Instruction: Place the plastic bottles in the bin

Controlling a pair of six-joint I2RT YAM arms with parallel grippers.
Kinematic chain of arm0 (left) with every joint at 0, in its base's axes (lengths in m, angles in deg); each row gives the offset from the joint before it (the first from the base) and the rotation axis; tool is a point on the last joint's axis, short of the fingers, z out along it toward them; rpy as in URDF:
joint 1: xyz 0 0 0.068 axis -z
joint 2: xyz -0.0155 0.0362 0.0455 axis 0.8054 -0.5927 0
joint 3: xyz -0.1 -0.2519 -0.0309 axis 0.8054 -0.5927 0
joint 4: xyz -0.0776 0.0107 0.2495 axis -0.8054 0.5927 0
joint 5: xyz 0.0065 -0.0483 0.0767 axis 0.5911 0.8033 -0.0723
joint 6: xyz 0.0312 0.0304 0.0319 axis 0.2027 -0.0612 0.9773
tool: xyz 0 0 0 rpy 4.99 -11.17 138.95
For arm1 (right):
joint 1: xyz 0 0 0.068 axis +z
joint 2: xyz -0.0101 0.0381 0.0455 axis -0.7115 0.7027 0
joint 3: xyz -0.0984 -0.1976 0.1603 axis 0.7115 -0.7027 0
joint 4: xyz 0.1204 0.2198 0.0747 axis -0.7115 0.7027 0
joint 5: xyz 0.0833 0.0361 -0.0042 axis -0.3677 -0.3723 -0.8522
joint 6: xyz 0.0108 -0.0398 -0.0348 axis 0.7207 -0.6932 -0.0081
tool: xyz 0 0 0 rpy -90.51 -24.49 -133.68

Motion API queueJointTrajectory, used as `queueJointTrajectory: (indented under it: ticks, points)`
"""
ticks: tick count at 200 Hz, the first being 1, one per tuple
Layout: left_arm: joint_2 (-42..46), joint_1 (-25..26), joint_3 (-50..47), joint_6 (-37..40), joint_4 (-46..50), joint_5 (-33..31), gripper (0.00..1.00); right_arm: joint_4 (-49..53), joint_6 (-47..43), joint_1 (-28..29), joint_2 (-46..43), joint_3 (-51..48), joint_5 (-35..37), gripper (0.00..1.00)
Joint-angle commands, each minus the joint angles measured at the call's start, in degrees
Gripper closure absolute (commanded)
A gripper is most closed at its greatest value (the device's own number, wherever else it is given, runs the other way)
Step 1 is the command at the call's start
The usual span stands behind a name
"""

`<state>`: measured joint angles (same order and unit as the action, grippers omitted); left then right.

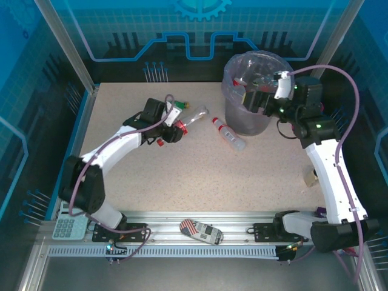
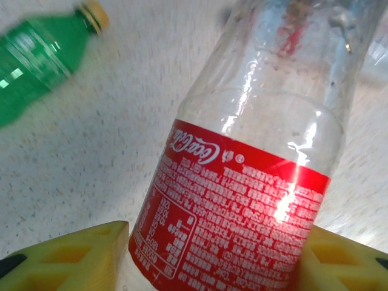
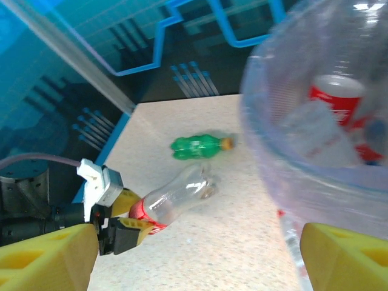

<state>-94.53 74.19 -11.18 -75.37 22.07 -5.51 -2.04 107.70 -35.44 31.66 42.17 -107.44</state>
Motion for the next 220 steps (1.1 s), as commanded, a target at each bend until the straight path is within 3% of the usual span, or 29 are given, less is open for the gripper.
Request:
queueJointTrajectory:
  ticks: [1, 49, 132, 189, 220]
  points:
    - [6.3, 0.3, -3.5, -9.4, -10.0, 4.9, 0.53, -7.7, 3.3, 4.7, 2.0, -1.2, 2.7, 0.12]
    - [11.6, 2.1, -6.1, -15.0, -16.3, 11.6, 0.49, -14.3, 5.3, 11.5, 10.1, 1.1, 3.7, 0.07]
    - [9.6, 5.8, -4.6, -15.2, -18.4, 12.1, 0.49, -18.4, 8.4, 13.0, 21.4, 5.7, -1.1, 0.09]
    - [8.4, 5.8, -3.2, -16.9, -17.4, 8.8, 0.48, -16.5, 8.2, 13.0, 20.3, 5.5, -0.6, 0.33]
    - [8.4, 5.8, -0.9, -18.1, -15.8, 8.1, 0.35, -16.3, 7.3, 12.9, 19.6, 6.8, -0.1, 0.41]
